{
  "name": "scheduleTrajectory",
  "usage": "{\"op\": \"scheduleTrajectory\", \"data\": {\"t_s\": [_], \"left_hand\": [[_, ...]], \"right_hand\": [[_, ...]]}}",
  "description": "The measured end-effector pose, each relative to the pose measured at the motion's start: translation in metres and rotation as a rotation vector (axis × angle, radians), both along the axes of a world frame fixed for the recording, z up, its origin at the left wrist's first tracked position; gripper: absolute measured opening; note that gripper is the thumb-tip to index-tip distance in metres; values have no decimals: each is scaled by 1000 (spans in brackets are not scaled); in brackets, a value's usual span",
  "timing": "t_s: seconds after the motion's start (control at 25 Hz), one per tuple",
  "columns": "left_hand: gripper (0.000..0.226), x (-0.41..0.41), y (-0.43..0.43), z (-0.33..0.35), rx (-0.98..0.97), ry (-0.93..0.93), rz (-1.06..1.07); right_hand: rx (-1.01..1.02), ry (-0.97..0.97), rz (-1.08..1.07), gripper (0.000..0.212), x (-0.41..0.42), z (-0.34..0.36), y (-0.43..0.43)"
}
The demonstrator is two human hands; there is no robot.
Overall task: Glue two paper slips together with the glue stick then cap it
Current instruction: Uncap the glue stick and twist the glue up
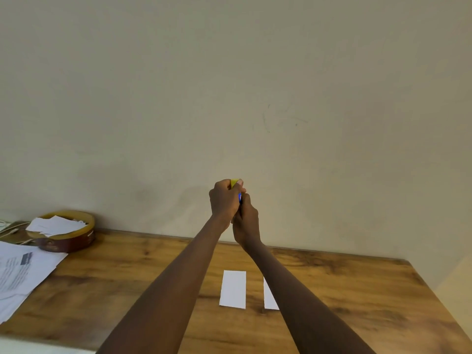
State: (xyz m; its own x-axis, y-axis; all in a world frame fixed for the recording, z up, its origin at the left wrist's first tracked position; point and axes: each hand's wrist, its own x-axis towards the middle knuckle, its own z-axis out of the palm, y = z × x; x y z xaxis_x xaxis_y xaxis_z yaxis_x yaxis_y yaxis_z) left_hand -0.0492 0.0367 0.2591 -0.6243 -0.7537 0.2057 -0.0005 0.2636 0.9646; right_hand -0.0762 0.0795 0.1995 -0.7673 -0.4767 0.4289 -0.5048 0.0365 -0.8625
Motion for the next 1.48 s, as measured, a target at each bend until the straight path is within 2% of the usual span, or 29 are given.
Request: {"op": "scheduleTrajectory", "data": {"t_s": [0.08,0.2,0.28,0.4,0.52,0.6,0.72,0.8,0.88,1.0,1.2,1.36,1.48], "left_hand": [[27,6,-4,6,71,5,-51],[26,18,-9,15,170,66,-226],[27,25,-12,23,167,64,-301],[29,29,-9,34,207,101,-325],[27,32,-6,52,390,225,-280],[26,35,-10,63,368,233,-262],[28,40,-11,64,222,164,-272],[25,39,-7,59,222,107,-291],[26,38,0,58,226,71,-301],[13,36,12,68,196,172,-231],[33,31,17,81,178,273,-126],[35,28,13,83,162,296,5],[35,26,10,82,135,292,44]], "right_hand": [[-30,-17,44,17,4,8,2],[-71,-194,167,31,7,25,9],[-58,-268,239,34,7,37,16],[-63,-350,334,35,3,52,24],[-147,-499,470,35,4,57,31],[-215,-552,475,34,7,55,36],[-339,-522,390,25,7,61,40],[-419,-498,311,19,6,73,40],[-435,-443,229,23,3,84,40],[-410,-333,139,24,4,95,41],[-497,-259,97,20,5,99,47],[-516,-223,57,27,12,96,46],[-489,-232,-40,22,14,93,41]]}}
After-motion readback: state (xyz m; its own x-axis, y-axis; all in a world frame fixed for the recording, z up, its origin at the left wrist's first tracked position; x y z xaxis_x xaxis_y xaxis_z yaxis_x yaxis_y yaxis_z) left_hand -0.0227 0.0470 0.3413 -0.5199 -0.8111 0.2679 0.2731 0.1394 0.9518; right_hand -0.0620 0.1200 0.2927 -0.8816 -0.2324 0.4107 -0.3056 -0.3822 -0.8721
